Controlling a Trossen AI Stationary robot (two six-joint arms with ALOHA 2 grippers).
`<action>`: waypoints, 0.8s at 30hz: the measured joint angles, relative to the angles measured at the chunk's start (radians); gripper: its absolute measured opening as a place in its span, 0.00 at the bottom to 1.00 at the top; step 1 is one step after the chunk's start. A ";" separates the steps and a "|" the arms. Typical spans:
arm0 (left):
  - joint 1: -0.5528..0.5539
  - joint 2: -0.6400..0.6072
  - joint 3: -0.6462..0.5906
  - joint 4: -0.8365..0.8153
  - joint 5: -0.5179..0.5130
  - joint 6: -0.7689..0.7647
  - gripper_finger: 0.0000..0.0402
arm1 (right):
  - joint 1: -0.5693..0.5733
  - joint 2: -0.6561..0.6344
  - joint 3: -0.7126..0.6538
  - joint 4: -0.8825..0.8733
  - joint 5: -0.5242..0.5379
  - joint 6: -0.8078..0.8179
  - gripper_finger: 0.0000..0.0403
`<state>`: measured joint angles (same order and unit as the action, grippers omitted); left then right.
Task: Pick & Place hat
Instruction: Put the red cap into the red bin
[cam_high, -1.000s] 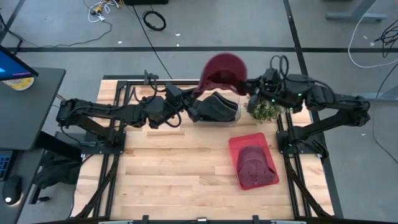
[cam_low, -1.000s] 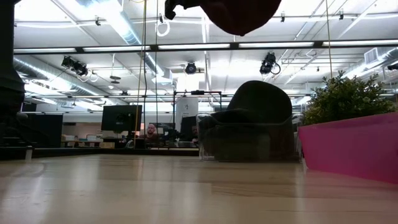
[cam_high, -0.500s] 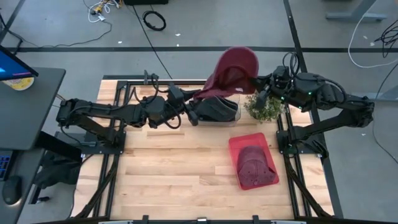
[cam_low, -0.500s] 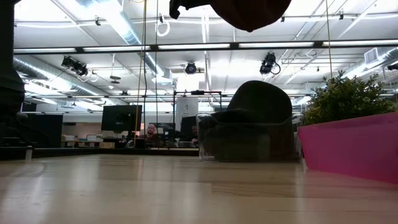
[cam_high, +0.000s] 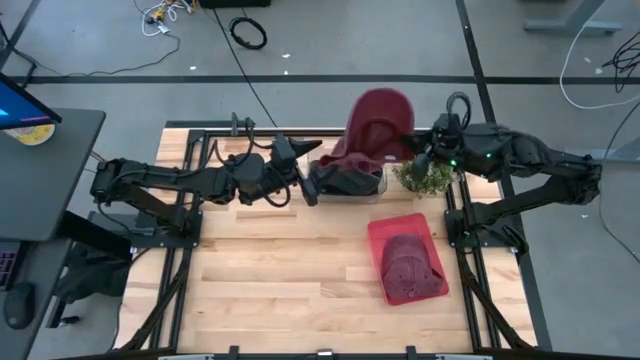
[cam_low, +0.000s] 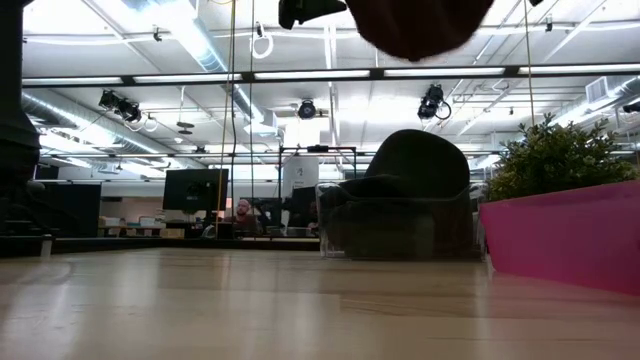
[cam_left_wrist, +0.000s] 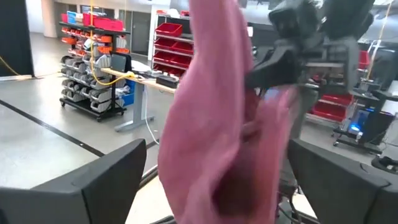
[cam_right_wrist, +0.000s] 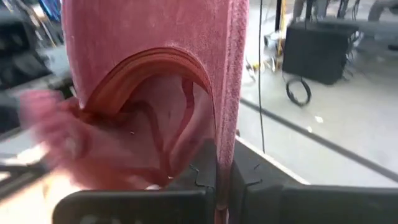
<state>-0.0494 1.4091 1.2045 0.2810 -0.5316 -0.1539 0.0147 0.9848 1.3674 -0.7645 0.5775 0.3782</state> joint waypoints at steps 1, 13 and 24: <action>0.000 -0.003 0.000 -0.001 0.008 0.000 0.98 | 0.000 0.000 0.000 -0.026 -0.004 0.009 0.01; 0.054 -0.064 0.000 -0.008 0.029 -0.099 0.96 | 0.000 0.021 0.026 -0.282 -0.228 0.128 0.01; 0.219 -0.041 0.001 -0.171 0.479 -0.446 0.96 | 0.000 0.138 0.033 -0.424 -0.411 0.111 0.01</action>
<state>0.1695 1.3678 1.2057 0.1095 -0.0527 -0.5996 0.0151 1.1227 1.4002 -1.1886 0.1669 0.4890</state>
